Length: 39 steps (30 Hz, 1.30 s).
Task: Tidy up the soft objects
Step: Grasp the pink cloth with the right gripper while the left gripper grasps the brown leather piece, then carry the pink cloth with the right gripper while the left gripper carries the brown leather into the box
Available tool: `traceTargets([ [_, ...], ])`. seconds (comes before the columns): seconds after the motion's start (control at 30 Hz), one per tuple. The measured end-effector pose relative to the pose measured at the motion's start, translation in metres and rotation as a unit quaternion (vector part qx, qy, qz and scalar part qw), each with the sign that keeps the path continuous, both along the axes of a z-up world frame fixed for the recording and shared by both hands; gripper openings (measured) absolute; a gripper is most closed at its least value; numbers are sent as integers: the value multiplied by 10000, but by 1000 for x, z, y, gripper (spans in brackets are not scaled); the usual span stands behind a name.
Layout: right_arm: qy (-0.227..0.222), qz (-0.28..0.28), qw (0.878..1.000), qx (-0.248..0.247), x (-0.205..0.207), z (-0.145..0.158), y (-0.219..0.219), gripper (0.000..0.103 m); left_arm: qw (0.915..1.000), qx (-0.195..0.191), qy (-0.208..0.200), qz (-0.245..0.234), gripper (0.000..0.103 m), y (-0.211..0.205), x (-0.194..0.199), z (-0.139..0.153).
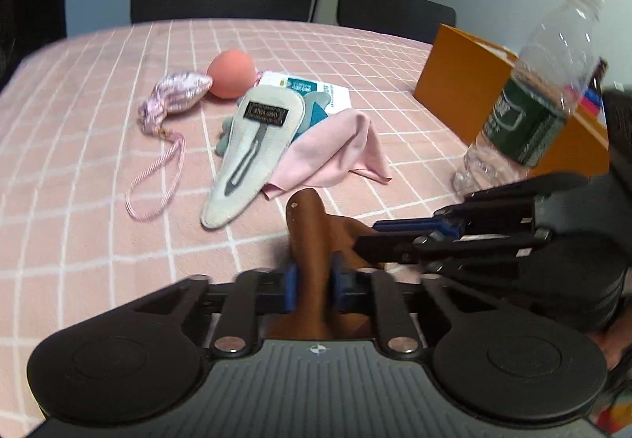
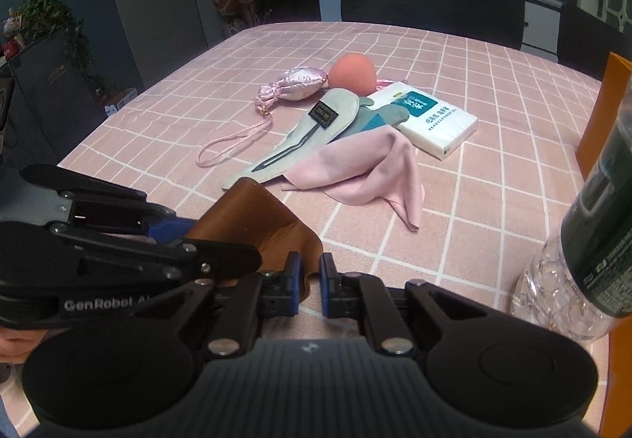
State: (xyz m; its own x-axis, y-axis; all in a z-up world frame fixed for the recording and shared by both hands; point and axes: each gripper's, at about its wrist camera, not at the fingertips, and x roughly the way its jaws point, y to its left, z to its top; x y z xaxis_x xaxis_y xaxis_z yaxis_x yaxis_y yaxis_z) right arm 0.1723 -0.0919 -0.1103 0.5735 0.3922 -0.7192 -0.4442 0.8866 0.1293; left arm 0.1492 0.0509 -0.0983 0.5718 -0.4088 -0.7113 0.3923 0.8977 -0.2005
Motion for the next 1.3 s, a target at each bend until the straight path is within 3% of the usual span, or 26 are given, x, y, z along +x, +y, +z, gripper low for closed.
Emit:
traceTargets([
  [0.07,-15,74,9999,-90,-1,1,2,11,9998,-124,110,126,9,0,0,0],
  [0.17,-175,30,9998,-97,-3,9,-1,23,9994,-103,1,322,9,0,-2,5],
  [0.23,-436,-57,9990,-76,-4,18,-4,45,9988,-134,-69,459,9,4,-1,10],
  [0.27,-553,-97,9984,-86,-2,21,-4,50,9985,-141,-103,526,9,6,0,14],
  [0.33,-703,-211,9972,-134,6,27,-3,70,9978,-173,-165,613,8,9,2,19],
  [0.4,-715,-331,9967,-181,19,27,-1,77,9971,-114,-232,714,9,11,6,22],
  [0.57,-217,-629,9977,107,60,20,-3,78,9955,-20,-278,908,9,16,11,23],
  [0.67,-31,-707,9973,173,74,14,0,75,9950,-4,-268,961,9,20,13,20],
  [0.73,170,-742,9969,176,77,7,2,58,9949,-36,-256,974,9,21,13,19],
  [0.8,307,-762,9964,209,77,0,2,48,9948,-63,-249,988,9,22,13,19],
  [0.87,159,-769,9969,86,72,0,3,36,9946,-92,-238,1007,9,23,13,18],
  [0.93,122,-759,9970,-28,68,0,3,14,9944,-93,-229,1026,9,23,13,16],
  [1.0,193,-731,9971,92,65,0,-1,6,9942,-102,-207,1054,9,23,12,15],
  [1.3,21,-638,9979,144,34,19,-7,4,9928,-65,-221,1172,9,20,4,19],
])
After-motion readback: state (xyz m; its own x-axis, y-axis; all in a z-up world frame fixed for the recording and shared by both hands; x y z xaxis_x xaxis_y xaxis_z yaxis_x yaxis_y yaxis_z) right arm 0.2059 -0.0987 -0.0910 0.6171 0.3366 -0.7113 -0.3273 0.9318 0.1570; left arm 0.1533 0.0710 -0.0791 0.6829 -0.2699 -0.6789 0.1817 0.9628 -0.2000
